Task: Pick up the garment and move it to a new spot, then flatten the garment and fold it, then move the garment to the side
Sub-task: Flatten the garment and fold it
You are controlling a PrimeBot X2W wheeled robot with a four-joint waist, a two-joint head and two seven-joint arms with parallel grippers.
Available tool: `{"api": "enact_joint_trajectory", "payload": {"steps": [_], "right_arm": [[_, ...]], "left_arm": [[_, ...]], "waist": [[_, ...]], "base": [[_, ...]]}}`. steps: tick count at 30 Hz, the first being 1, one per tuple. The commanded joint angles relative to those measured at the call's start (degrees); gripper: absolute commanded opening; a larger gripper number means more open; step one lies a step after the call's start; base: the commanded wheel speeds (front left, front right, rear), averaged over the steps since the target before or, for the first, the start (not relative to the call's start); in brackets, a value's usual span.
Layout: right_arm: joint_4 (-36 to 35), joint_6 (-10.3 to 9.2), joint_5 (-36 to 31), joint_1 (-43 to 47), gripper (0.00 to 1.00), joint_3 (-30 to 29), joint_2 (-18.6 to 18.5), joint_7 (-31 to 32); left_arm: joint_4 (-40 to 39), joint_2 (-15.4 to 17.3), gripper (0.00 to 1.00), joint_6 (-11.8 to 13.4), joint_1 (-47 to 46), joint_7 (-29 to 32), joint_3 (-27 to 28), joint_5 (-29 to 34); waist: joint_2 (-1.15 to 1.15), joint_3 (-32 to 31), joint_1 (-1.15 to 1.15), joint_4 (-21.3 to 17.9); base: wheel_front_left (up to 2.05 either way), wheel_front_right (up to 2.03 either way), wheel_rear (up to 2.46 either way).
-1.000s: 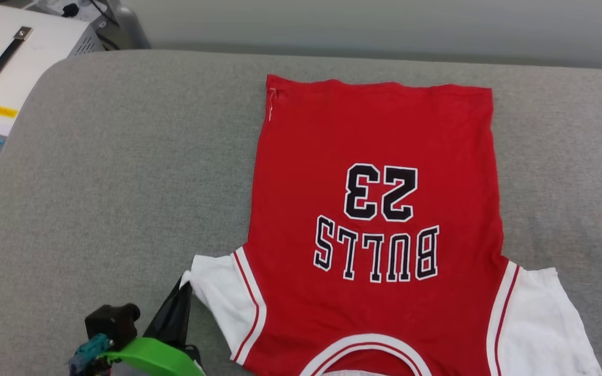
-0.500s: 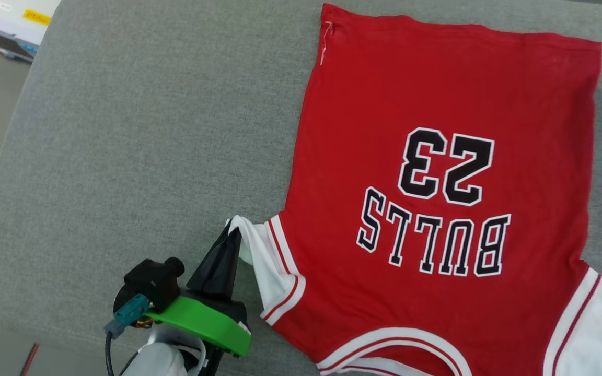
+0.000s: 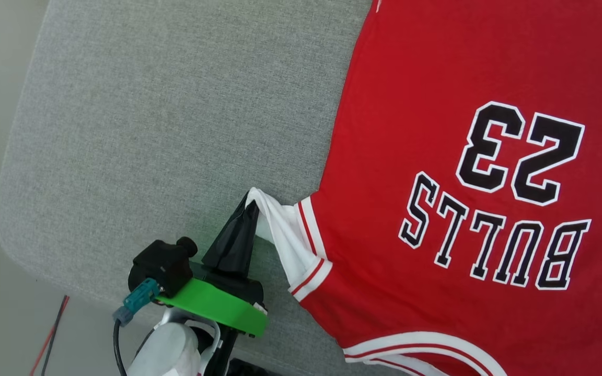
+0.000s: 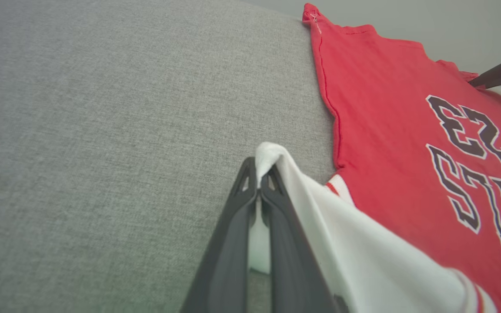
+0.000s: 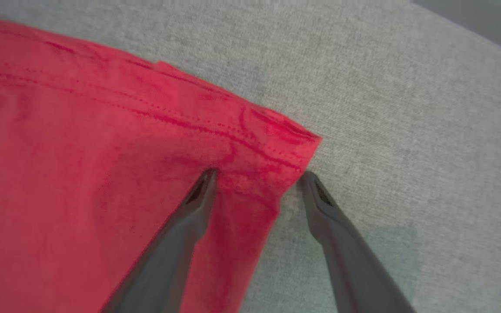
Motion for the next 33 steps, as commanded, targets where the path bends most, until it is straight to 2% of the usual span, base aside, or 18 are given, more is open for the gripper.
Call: {"api": "enact_joint_trajectory", "payload": {"steps": [1, 2, 3, 4, 14, 19, 23, 27, 33], "right_arm": [[2.0, -0.03, -0.2, 2.6, 1.00, 0.9, 1.2, 0.6], [2.0, -0.03, -0.3, 2.7, 1.00, 0.9, 1.0, 0.4], [1.8, -0.03, -0.5, 2.6, 0.38, 0.8, 0.8, -0.1], [1.5, -0.03, -0.6, 2.4, 0.00, 0.6, 0.7, -1.1], [-1.1, -0.03, 2.5, 2.4, 0.00, 1.4, -0.2, -10.8], [-4.9, -0.03, 6.1, 6.6, 0.00, 4.7, -3.0, -15.6], [-10.6, -0.03, 9.5, 12.3, 0.00, 7.8, -6.9, -18.1], [-16.3, -0.03, 13.3, 19.5, 0.00, 8.4, -10.6, -21.0], [-23.2, -0.03, 18.6, 34.9, 0.00, 3.8, -14.9, -24.8]], "left_arm": [[0.3, -0.5, 0.00, -0.4, -1.0, -0.3, 0.5, 0.5], [0.5, -0.6, 0.00, -0.6, -0.9, -0.3, 0.8, 0.5], [0.7, -0.7, 0.00, -0.8, -0.9, -0.3, 1.0, 0.6], [0.9, -0.7, 0.00, -0.9, -0.8, -0.3, 1.3, 0.8], [2.8, -0.5, 0.00, -1.7, 1.8, -0.3, 3.3, 1.9], [3.7, 0.4, 0.00, -1.6, 4.5, -0.3, 4.3, 2.3], [4.1, 1.5, 0.00, -1.2, 6.7, -0.3, 4.8, 2.6], [3.9, 2.5, 0.00, -0.4, 8.5, 0.0, 5.2, 2.6], [2.9, 3.9, 0.00, 0.5, 11.2, 0.9, 5.9, 2.2]], "waist": [[0.00, 0.2, 0.00, 0.3], [0.00, 0.1, 0.00, 0.3], [0.00, -0.1, 0.00, 0.2], [0.00, -0.3, 0.00, 0.1], [0.00, -7.8, 0.00, -2.3], [0.00, -12.8, 0.00, -4.3], [0.00, -16.1, 0.00, -6.3], [0.00, -19.2, 0.00, -8.4], [0.00, -22.3, 0.00, -11.1]], "base": [[0.00, 0.00, 0.00], [0.00, 0.00, 0.00], [0.00, 0.00, 0.00], [0.00, 0.00, 0.00], [0.00, 0.00, 0.00], [0.00, 0.00, 0.00], [0.00, 0.00, 0.00], [0.00, 0.00, 0.00], [0.00, 0.00, 0.00]]}}
